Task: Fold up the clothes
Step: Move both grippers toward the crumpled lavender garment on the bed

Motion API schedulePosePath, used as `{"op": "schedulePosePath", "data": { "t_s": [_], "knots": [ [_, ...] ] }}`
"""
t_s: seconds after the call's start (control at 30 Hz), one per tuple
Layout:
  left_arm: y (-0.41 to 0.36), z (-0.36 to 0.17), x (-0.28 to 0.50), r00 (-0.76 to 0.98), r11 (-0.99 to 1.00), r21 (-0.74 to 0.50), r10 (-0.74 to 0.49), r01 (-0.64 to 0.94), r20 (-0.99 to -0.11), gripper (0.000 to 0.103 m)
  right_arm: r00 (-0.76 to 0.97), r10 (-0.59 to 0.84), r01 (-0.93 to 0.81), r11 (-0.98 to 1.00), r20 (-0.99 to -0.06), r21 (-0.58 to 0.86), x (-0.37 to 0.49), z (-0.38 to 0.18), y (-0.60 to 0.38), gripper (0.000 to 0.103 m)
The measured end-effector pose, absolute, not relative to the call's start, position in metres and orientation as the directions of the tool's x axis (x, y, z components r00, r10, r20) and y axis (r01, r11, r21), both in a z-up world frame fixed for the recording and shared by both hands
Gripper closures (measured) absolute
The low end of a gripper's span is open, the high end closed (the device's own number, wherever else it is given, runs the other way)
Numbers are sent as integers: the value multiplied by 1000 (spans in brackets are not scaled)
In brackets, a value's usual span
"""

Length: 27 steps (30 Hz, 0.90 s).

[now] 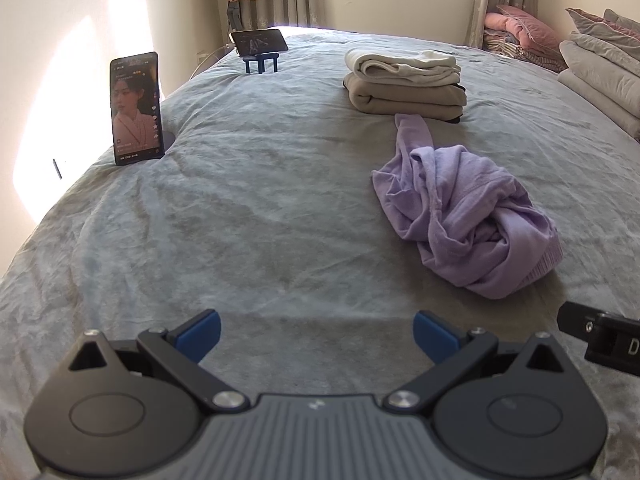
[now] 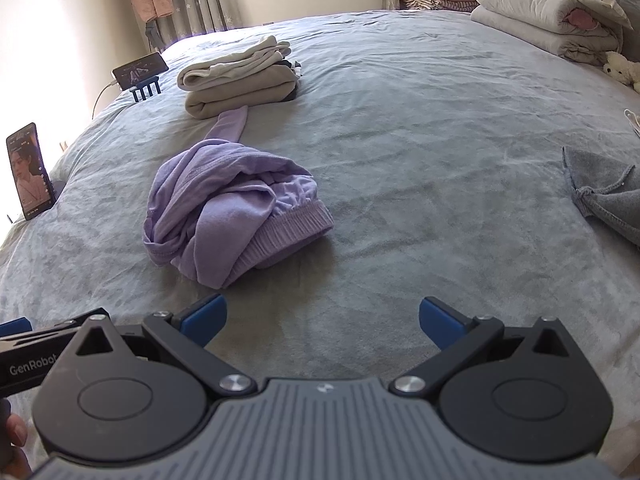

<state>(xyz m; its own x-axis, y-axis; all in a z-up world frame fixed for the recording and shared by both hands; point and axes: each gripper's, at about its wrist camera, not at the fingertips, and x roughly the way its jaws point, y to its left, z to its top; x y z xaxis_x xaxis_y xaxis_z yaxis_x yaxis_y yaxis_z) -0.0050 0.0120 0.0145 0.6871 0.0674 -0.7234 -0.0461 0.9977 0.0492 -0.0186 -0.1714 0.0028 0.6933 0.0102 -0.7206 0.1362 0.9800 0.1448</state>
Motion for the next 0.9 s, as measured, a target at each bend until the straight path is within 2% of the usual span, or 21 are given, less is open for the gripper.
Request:
{"op": "schedulePosePath", "data": {
  "t_s": [0.37,0.6,0.77,0.9],
  "knots": [
    [13,10,-1,681,996,67,87,-56,-727,0,691,6,137,981,-723,139,-15,0,-169,0],
    [13,6,6,690,997,56,76,-51,-719,0,716,55,107,976,-696,188,-11,-2,-173,0],
    [13,-5,18,671,997,61,78,-48,-737,0,752,31,78,988,-658,136,0,2,-172,0],
    [14,-14,26,649,996,74,82,-39,-757,0,718,15,84,991,-696,107,19,-5,-181,0]
  ]
}}
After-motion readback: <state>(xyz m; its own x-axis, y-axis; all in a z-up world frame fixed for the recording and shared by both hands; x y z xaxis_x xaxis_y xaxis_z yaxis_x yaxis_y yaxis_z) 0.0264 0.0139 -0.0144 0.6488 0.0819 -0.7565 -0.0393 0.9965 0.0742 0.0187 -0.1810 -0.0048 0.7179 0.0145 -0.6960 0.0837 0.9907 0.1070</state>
